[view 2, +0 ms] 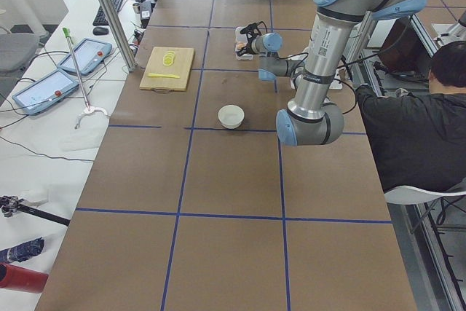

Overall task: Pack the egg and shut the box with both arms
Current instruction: 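Lift the egg with the left gripper and carry it to the egg box, then lower the egg into an empty slot and open the left gripper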

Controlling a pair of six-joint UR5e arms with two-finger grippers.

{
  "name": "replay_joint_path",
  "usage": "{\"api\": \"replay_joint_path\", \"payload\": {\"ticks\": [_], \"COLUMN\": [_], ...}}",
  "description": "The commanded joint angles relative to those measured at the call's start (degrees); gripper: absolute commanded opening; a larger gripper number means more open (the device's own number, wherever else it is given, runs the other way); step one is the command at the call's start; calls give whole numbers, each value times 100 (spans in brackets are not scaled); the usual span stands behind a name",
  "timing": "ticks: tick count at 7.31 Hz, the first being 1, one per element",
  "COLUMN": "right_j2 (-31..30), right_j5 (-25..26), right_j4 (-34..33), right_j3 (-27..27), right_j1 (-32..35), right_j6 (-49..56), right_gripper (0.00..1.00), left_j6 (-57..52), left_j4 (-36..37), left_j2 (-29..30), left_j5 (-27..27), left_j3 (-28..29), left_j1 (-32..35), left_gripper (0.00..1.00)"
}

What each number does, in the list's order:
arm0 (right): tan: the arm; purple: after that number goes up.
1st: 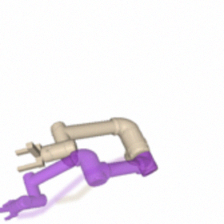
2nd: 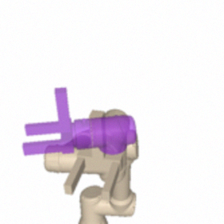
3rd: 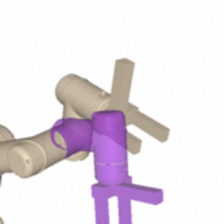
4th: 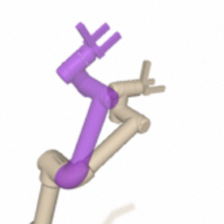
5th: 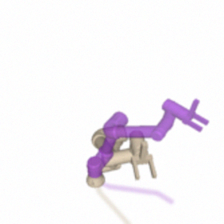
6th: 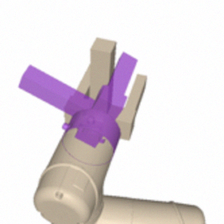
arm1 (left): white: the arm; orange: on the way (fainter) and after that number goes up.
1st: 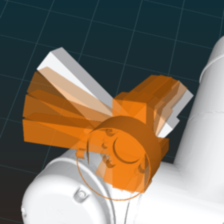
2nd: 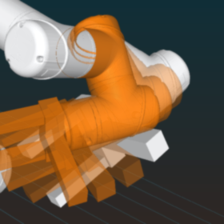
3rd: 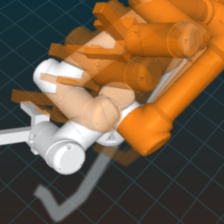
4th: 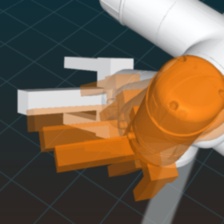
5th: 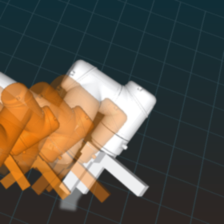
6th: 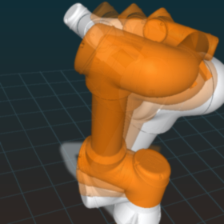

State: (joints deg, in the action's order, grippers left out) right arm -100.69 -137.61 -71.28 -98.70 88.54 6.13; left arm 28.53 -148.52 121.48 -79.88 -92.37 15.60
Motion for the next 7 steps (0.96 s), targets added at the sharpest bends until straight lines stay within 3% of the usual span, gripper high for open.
{"api": "replay_joint_path", "payload": {"ticks": [1,5,7], "right_j2": [-4,-12,-56], "right_j5": [6,15,6], "right_j4": [0,-9,0], "right_j3": [0,44,44], "right_j1": [49,233,303], "right_j6": [-164,-164,-156], "right_gripper": [100,100,100], "left_j6": [-41,-50,-381], "left_j4": [-10,-10,-10], "left_j2": [498,1113,1080], "left_j5": [201,201,184], "left_j3": [569,1228,1186], "left_j1": [-171,-189,-224], "left_gripper": [31,31,32]}}
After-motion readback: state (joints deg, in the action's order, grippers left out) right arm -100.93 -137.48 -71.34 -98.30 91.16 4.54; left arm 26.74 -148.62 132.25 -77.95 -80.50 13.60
